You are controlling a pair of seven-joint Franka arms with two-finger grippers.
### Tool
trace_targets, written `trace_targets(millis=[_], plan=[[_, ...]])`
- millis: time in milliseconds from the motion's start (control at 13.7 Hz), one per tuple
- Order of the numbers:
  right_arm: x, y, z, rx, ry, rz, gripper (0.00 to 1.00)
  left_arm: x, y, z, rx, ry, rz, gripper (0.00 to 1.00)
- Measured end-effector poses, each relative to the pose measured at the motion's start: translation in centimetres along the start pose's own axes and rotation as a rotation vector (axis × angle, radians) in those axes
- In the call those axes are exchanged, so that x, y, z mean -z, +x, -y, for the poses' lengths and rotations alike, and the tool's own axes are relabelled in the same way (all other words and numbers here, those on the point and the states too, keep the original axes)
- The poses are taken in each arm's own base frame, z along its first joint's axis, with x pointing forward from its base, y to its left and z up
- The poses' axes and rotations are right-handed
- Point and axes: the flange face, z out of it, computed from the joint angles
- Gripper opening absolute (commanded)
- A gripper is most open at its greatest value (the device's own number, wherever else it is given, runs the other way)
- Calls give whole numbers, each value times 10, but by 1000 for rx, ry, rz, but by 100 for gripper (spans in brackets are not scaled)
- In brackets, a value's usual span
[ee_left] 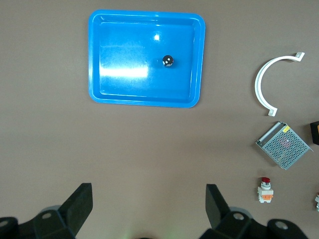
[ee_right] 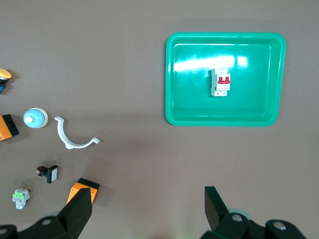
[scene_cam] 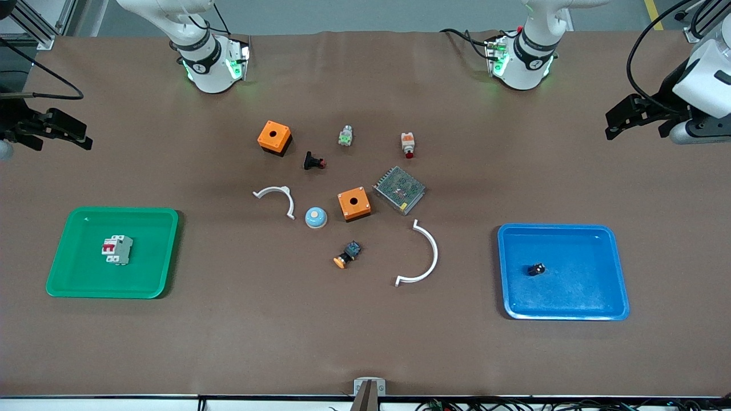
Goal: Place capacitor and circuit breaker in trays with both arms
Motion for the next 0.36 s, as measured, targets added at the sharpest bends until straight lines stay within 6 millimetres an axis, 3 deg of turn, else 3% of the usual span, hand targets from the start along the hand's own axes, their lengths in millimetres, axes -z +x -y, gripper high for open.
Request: trace_targets(millis=[365], plan=[[7,-3,0,2,-1,-27,100,3,4,1,1,-3,-13,100]])
